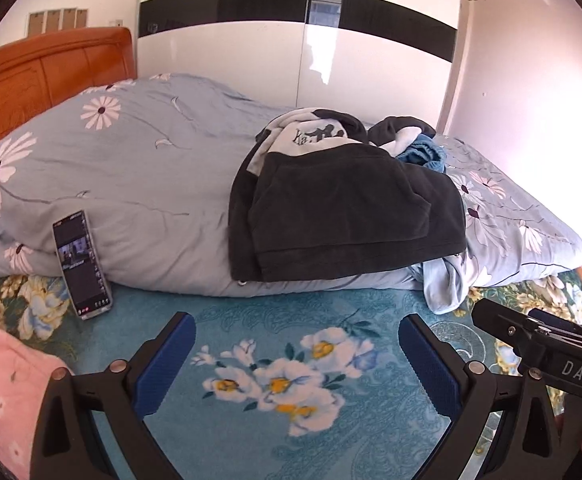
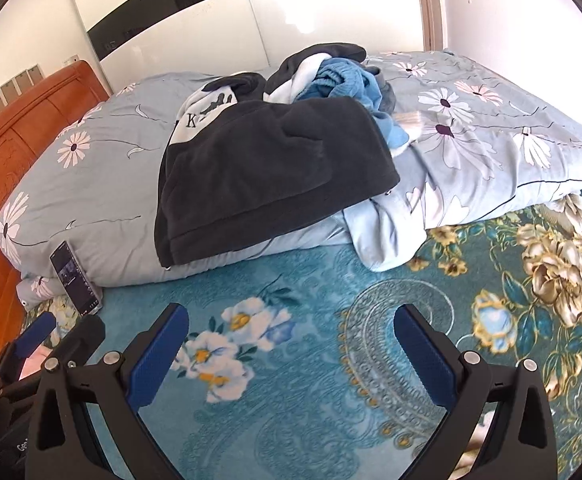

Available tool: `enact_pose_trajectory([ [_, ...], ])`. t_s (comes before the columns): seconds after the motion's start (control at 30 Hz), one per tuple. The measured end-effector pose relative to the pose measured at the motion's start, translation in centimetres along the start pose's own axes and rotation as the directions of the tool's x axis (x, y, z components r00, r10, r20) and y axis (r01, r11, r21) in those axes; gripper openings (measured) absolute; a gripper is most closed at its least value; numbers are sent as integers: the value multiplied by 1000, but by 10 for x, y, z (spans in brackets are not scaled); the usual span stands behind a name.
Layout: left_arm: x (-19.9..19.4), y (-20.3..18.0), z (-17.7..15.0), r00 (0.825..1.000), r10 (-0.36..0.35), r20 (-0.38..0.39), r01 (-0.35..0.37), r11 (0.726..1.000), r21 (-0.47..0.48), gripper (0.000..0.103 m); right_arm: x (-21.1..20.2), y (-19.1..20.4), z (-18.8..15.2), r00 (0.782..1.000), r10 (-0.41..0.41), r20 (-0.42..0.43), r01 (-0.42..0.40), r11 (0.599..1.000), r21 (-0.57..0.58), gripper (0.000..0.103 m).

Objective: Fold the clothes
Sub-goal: 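Approach the clothes pile on the bed with both tools open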

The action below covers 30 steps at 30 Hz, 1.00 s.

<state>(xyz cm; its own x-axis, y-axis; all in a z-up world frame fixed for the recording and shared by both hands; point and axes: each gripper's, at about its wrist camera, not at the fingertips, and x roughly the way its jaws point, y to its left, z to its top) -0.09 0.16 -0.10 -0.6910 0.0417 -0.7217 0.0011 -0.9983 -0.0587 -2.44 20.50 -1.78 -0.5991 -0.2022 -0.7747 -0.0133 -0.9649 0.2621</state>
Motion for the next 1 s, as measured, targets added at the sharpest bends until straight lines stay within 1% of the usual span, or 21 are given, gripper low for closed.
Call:
enact_pose_trajectory([
  [0.23, 11, -12, 0, 994, 5, 110, -8, 1000, 20, 103, 13, -16, 7, 999, -27, 20, 28, 998, -53, 103],
  [0.33, 16, -17, -1, 988, 7, 157, -11, 1000, 28, 103, 23, -18, 8, 999, -35, 22, 37, 996, -80, 103],
  [0.47, 22, -24, -1, 976, 8, 219, -17, 999, 39, 103, 33, -26, 10, 998, -37, 45, 41, 996, -80, 103],
  [0.63, 37, -28, 2, 979, -1, 205, -4, 1000, 25, 103, 43, -34, 15, 996, -36, 76, 42, 996, -79, 103],
  [0.8, 53, -29, 5, 982, 3, 191, -6, 1000, 19, 103, 53, -36, 21, 995, -42, 92, 51, 994, -98, 103],
  [1.0, 68, -22, 11, 982, -3, 191, 3, 1000, -1, 103, 68, -34, 28, 996, -26, 83, 36, 992, -119, 103],
])
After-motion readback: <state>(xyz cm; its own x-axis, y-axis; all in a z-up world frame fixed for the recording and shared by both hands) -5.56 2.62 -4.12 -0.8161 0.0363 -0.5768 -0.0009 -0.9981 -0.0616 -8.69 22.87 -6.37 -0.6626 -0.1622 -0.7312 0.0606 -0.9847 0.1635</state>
